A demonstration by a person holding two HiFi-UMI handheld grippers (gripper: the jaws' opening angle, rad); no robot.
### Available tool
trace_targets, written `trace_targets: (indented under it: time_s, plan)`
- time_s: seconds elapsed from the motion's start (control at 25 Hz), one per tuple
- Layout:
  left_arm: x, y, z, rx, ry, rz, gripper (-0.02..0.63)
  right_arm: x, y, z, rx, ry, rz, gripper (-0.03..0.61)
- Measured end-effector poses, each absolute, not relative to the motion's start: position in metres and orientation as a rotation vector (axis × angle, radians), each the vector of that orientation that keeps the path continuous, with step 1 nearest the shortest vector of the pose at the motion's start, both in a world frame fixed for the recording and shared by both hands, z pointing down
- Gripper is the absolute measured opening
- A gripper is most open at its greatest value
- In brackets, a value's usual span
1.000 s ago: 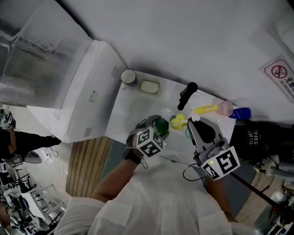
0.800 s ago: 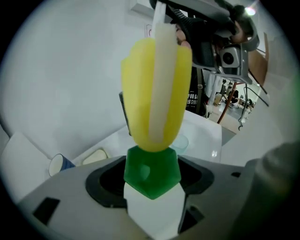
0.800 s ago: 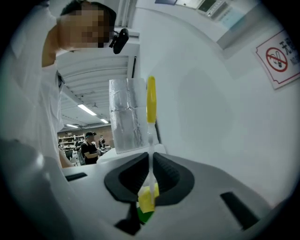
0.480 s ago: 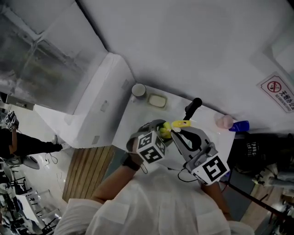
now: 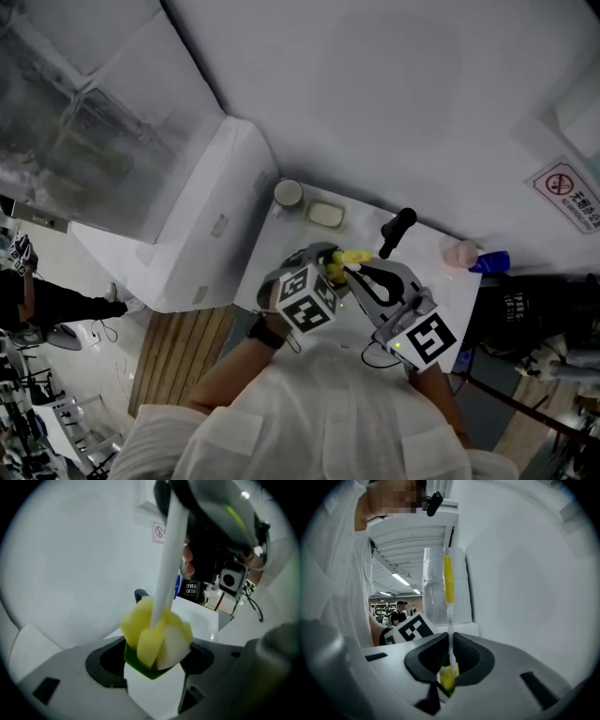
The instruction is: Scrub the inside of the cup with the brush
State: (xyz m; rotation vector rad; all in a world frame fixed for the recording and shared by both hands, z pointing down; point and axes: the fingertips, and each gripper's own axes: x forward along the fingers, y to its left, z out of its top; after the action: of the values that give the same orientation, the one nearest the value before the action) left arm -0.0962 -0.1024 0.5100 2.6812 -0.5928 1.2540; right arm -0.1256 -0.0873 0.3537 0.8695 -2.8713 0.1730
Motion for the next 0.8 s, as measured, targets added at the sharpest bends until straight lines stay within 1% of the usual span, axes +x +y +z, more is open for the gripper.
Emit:
trace_targets:
  time_s: [0.28,0.44,0.56,0.8]
  plan:
    - [-0.095,-0.103,0.505,2.692,-0.569,1.252,0.305,-0.126,-0.101,0.375,0.908,-2.882,0.191,0.031]
    - [-0.095,-0.104,0.496,2.707,-0.586,1.212,0.304,-0.136,-0.096,0.389,0.849,-2.879,0.204,0.044]
    - [-0.094,-0.102,0.493,2.716,-0.576,1.212,0.304,-0.141,-0.092,0.389,0.839,-2.891,0.204,0.049]
    - [-0.095,-0.101,0.492,2.709,-0.581,1.185,0.304,-0.134,-0.094,0.384,0.903,-2.844,0.183,0.040]
